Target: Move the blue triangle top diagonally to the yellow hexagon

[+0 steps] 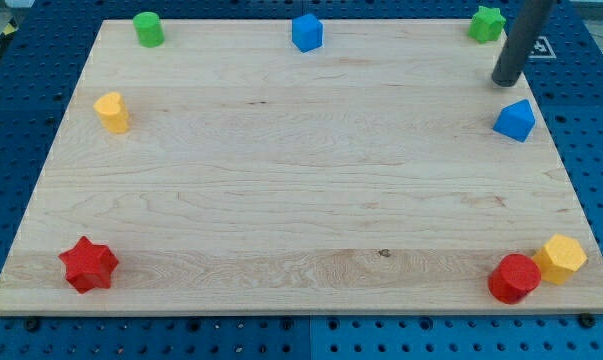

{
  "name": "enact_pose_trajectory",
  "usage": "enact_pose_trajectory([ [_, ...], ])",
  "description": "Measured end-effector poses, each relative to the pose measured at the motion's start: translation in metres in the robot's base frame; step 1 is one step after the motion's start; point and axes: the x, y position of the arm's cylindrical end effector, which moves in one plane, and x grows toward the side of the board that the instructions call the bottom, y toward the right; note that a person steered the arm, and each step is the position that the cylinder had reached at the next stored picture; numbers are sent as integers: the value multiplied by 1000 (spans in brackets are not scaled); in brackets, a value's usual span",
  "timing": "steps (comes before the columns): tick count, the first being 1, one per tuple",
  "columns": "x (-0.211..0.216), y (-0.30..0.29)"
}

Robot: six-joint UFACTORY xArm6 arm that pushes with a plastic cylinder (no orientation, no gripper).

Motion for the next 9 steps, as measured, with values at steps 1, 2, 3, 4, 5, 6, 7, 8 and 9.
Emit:
enact_pose_trajectory([
  [1, 7, 7],
  [2, 22, 20],
  [3, 37, 27],
  [4, 59, 29],
  [5, 67, 24],
  [6, 67, 18],
  [7, 67, 9],
  [8, 67, -7],
  [9, 67, -19],
])
